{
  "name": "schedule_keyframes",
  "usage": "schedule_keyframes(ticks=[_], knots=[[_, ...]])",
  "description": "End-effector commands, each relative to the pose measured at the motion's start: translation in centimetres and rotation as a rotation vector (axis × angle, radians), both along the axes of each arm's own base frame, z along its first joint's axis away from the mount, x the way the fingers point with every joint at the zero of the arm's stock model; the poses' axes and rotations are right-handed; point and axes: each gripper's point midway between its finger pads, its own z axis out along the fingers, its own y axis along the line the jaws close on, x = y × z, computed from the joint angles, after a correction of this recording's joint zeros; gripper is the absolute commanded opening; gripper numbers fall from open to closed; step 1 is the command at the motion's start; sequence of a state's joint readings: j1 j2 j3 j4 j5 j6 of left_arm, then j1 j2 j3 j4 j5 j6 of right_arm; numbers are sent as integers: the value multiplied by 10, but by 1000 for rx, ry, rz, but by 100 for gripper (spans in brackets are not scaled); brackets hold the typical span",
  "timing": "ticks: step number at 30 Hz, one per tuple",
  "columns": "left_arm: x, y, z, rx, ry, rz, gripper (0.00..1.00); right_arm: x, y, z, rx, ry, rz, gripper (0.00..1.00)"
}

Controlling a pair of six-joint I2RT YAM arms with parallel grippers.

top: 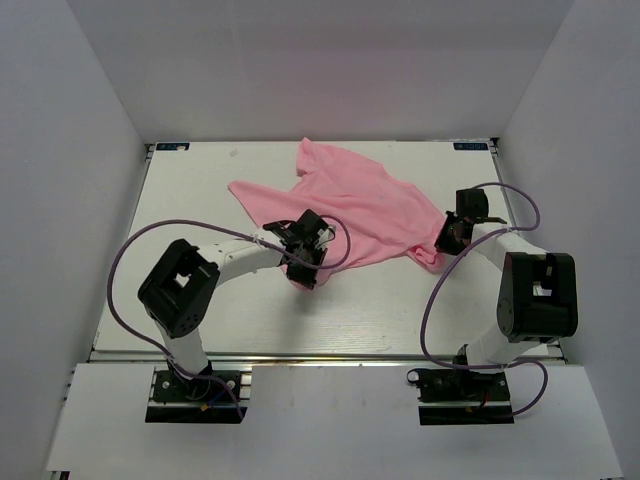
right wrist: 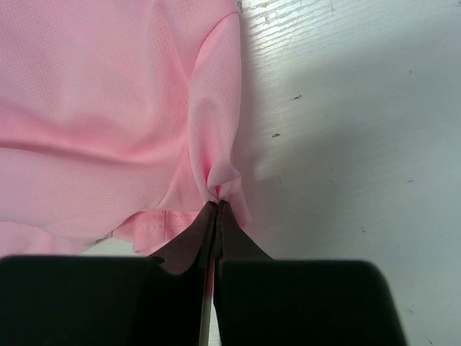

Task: Fold and stack the t-shirts
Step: Flatten out the tshirt

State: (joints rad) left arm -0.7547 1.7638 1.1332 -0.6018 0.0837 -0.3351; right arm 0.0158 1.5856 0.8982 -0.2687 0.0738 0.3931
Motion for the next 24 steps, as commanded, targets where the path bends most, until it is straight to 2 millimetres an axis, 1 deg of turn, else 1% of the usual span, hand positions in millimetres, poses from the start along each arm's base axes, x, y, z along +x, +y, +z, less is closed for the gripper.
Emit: schedule_keyframes(ticks=[1,2,3,4,5,6,7,8,9,10,11,13,14,15,17,18,19,20,21,22,24], knots=[[37,6,58,-23,-194,76,0,0,-3,8,-14,-29,-22,0],[44,14,65,-12,-232,105,0,-1,-5,9,-21,-30,-32,0],[59,15,88,-21,-317,128,0,0,-6,11,-25,-38,-38,0],[70,22,96,14,-373,166,0,-2,-8,10,-32,-33,-47,0],[79,24,105,15,-402,179,0,-2,-10,11,-36,-32,-50,0],[86,26,121,22,-432,197,0,-2,-12,10,-51,-30,-57,0],[96,35,118,74,-451,234,0,-4,-14,8,-58,-14,-67,0],[101,36,120,84,-466,245,0,-3,-15,9,-61,-15,-69,0],[113,42,125,92,-488,272,0,-5,-18,8,-75,-8,-76,0],[118,45,124,104,-488,269,0,-5,-18,8,-76,-6,-75,0],[127,49,121,113,-483,288,0,-4,-18,8,-77,-9,-71,0],[137,50,118,116,-481,277,0,-4,-18,9,-81,-10,-64,0],[144,50,121,112,-488,288,0,-3,-17,9,-82,-11,-55,0],[149,51,112,111,-460,279,0,-2,-18,9,-84,-12,-54,0],[159,53,109,109,-461,283,0,0,-16,9,-76,-18,-35,0],[162,58,103,111,-442,278,0,1,-15,9,-74,-19,-29,0],[168,54,97,114,-445,271,0,4,-12,10,-66,-28,-17,0],[176,50,100,83,-446,256,0,3,-13,6,-68,-20,-14,0],[179,45,97,74,-443,234,0,4,-11,6,-67,-19,-7,0],[187,45,95,67,-452,221,0,5,-11,6,-69,-20,-1,0],[197,35,89,32,-440,174,1,7,-13,2,-74,-11,8,0]])
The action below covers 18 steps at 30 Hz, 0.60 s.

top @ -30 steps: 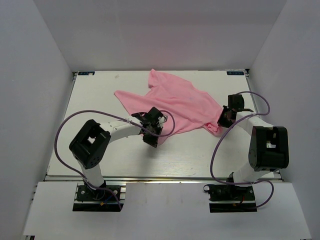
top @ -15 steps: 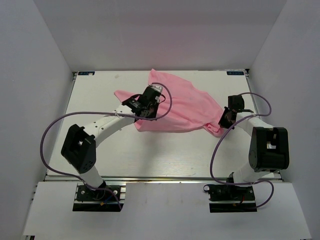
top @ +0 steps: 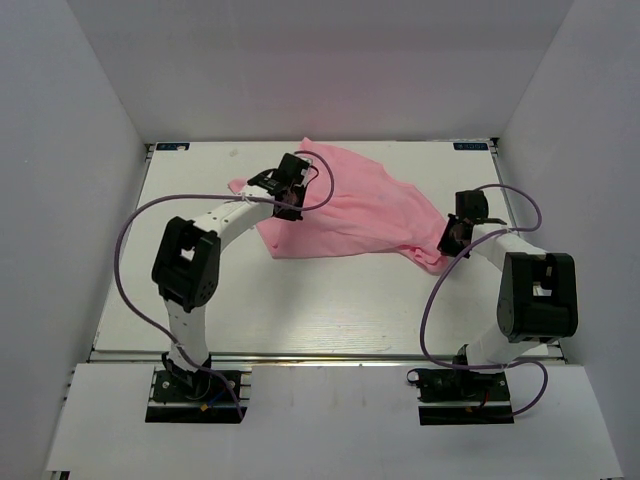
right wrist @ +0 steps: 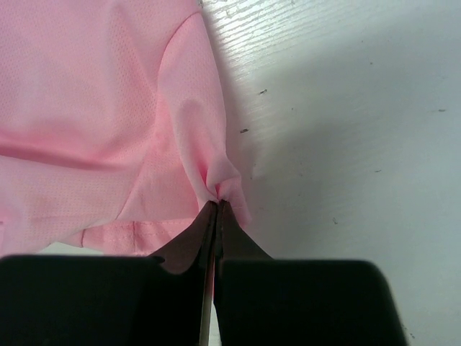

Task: Fold and stack the t-shirts
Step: Flatten out the tshirt

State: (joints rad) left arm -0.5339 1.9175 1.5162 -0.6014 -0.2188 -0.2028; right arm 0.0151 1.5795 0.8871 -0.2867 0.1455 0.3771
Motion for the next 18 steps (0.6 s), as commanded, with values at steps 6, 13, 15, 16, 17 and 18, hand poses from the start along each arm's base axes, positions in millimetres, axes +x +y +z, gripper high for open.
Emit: schedule_keyframes(ticks=[6,13,15,16,17,18], knots=[[58,-28,10,-96,-59,-155,3,21,1,-6,-18,6,53,0],[85,-16,0,-157,-25,-143,48,26,3,-7,-18,8,83,0],[88,-18,-2,-192,-20,-149,58,27,2,-5,-20,2,84,0],[91,-17,0,-207,-28,-151,61,28,2,-4,-22,0,86,0],[87,-19,-3,-218,-13,-163,62,28,2,-4,-22,1,88,0],[90,-18,-2,-231,-20,-163,62,28,2,-4,-25,-1,88,0]])
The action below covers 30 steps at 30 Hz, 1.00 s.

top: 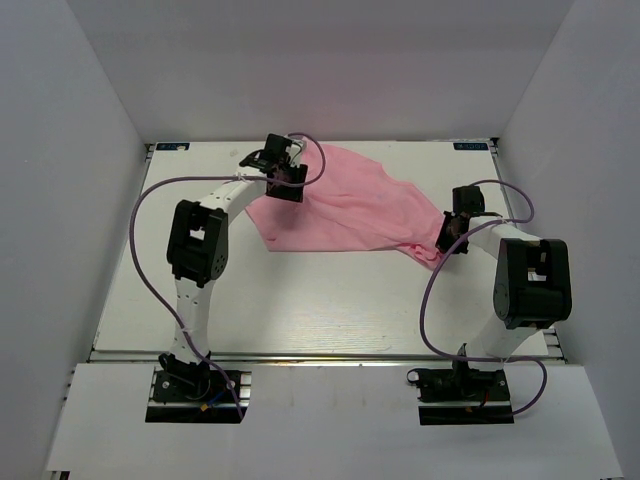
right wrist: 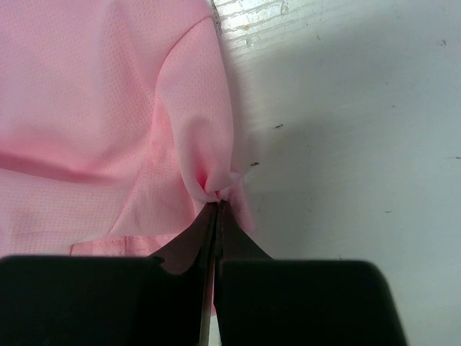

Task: Fold and stack the t-shirts
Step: Flatten out the tshirt

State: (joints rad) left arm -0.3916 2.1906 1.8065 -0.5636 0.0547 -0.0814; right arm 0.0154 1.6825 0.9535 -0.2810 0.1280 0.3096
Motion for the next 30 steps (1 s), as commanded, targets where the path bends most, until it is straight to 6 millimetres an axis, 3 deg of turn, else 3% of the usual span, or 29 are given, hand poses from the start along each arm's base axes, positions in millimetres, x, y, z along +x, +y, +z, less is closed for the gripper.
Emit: schedule_keyframes(ticks=[1,5,10,12,22,25,30], knots=[[5,-11,17,-88,-26,-49,63,12,1,8,-4,-33,18,0],[-2,-17,13,-143,-29,-109,71,12,0,9,-7,-38,20,0],[-5,-30,16,-186,-67,-218,88,12,-1,10,-13,-40,14,0],[-6,-29,6,-194,-49,-247,91,11,-1,10,-15,-38,15,0],[0,-28,3,-166,-70,-267,91,12,-4,10,-26,-27,9,0],[-8,-26,-8,-162,-47,-280,88,12,-4,11,-27,-30,7,0],[-14,-34,-3,-199,-58,-339,85,11,-4,9,-30,-24,10,0]])
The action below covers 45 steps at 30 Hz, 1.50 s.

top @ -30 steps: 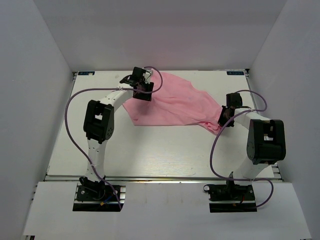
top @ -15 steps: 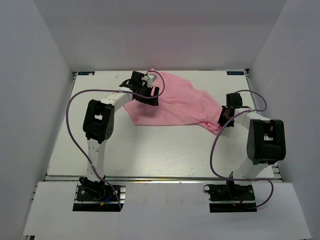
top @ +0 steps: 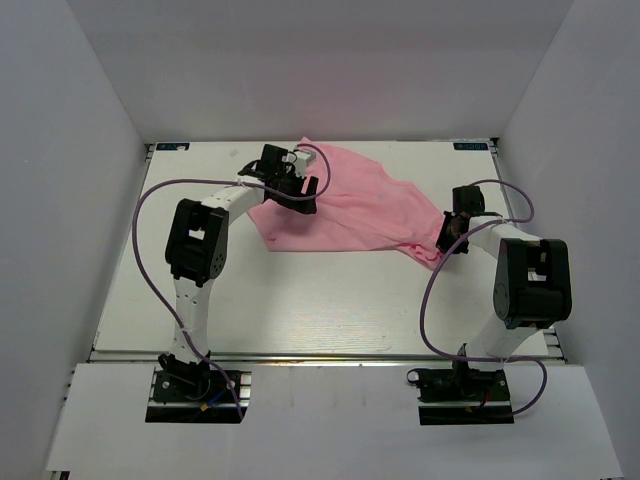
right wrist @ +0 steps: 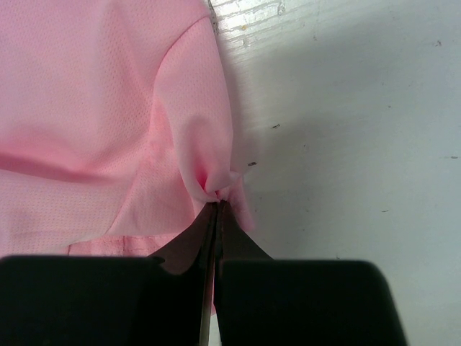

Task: Fold and stack the t-shirts
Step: Flatten out the tshirt

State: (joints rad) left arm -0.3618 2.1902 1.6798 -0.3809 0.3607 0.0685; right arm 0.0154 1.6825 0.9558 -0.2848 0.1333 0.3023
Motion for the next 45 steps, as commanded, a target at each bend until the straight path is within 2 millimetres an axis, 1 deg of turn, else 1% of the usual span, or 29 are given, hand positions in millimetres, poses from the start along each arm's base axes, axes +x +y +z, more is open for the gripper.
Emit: schedule_keyframes(ticks=[1,4,7,10,11,12,15,17,18,21,24,26,28,29,31,32,34,35,36,37,38,39,40,42,43,44,45], knots=[[-3,-6,14,-36,-34,-65,85,11,-3,10,-22,-29,7,0],[1,-5,9,-24,-29,-57,85,12,-4,11,-22,-35,3,0],[-2,-8,10,-42,-22,-74,83,12,-4,10,-22,-33,3,0],[0,-9,12,-45,-31,-75,78,11,-1,9,-12,-28,8,0],[0,-9,12,-45,-31,-75,75,12,-2,10,-15,-30,11,0],[1,-8,11,-35,-38,-75,70,12,-2,10,-15,-31,7,0],[-1,-6,9,-25,-34,-83,61,11,-3,10,-18,-31,2,0],[-3,-3,6,-8,-24,-82,61,11,-4,10,-21,-31,0,0],[-5,1,1,15,-11,-68,61,11,-4,10,-22,-31,2,0],[-6,8,-6,48,-1,-44,62,12,-4,11,-21,-34,0,0],[-7,11,-7,63,0,-44,63,12,-4,11,-20,-34,1,0],[-7,11,-7,63,0,-44,60,11,-4,9,-21,-28,-1,0],[-8,10,-7,57,3,-50,54,11,-5,10,-20,-29,-4,0],[-8,10,-7,57,3,-50,44,12,-4,10,-23,-32,-3,0],[-9,8,-6,48,6,-58,32,11,-4,9,-22,-27,-7,0],[-9,8,-6,48,6,-58,19,12,-4,10,-22,-31,-4,0],[-11,9,-4,54,3,-67,15,11,-5,10,-22,-28,-9,0],[-13,10,-5,57,12,-67,9,11,-4,11,-26,-30,-5,0],[-13,10,-5,57,12,-67,6,13,-5,12,-23,-36,-11,0],[-14,10,-3,57,12,-67,0,13,-5,12,-25,-38,-11,0],[-21,12,-6,63,46,-61,0,14,-5,14,-24,-42,-14,0],[-23,13,-3,64,49,-61,0,15,-5,16,-25,-51,-15,0],[-21,13,13,54,19,-60,0,16,-6,20,-25,-63,-24,0],[-33,7,31,-2,24,-78,0,20,-4,27,-26,-89,-21,0],[-39,6,39,-25,20,-77,0,23,-6,43,-26,-135,-25,0],[-45,2,69,-73,-13,-82,0,27,-6,50,-27,-165,-19,0],[-51,-1,82,-110,-10,-80,0,28,-5,62,-25,-195,-17,0]])
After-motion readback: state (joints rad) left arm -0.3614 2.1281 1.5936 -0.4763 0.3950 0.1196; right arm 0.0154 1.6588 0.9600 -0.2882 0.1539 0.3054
